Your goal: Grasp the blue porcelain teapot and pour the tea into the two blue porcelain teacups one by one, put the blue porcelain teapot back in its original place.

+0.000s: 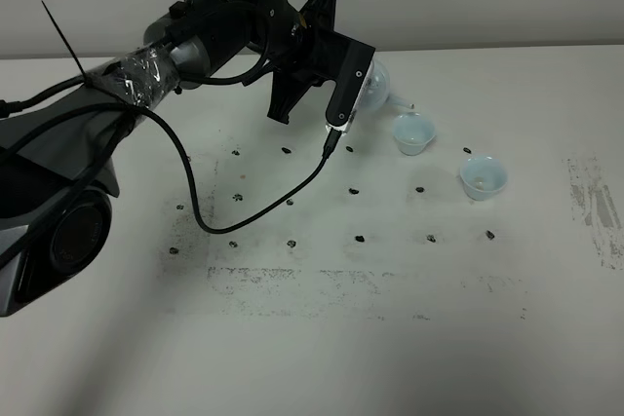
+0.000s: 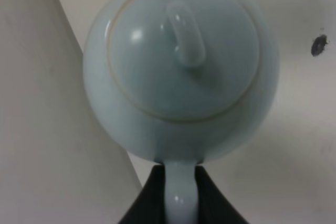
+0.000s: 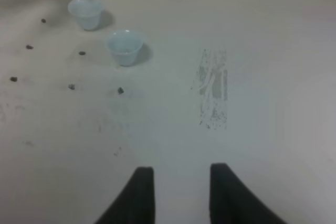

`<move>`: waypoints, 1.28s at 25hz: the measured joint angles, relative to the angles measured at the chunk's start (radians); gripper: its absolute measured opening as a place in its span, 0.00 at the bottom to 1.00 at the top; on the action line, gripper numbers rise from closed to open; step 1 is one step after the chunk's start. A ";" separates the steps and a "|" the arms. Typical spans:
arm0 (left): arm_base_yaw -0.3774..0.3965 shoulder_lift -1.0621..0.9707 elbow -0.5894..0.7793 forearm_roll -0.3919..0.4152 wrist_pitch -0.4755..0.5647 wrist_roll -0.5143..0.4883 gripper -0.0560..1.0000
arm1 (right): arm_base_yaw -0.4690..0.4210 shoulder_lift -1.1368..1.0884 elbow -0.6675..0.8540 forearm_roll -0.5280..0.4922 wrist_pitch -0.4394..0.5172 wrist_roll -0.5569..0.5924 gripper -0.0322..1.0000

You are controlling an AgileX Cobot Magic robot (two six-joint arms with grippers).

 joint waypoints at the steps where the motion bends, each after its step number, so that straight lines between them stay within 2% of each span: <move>1: 0.000 0.000 0.000 0.000 0.000 0.005 0.09 | 0.000 0.000 0.000 0.000 0.000 0.000 0.31; 7: 0.000 0.000 0.000 0.000 0.000 0.071 0.09 | 0.000 0.000 0.000 0.000 0.000 0.000 0.31; 17: -0.009 0.000 0.000 0.020 0.001 0.127 0.09 | 0.000 0.000 0.000 0.000 0.000 0.000 0.31; 23: -0.020 0.000 0.000 0.020 0.000 0.133 0.09 | 0.000 0.000 0.000 0.000 0.000 0.000 0.31; 32: -0.020 0.000 0.000 0.063 -0.013 0.119 0.09 | 0.000 0.000 0.000 0.000 0.000 0.000 0.31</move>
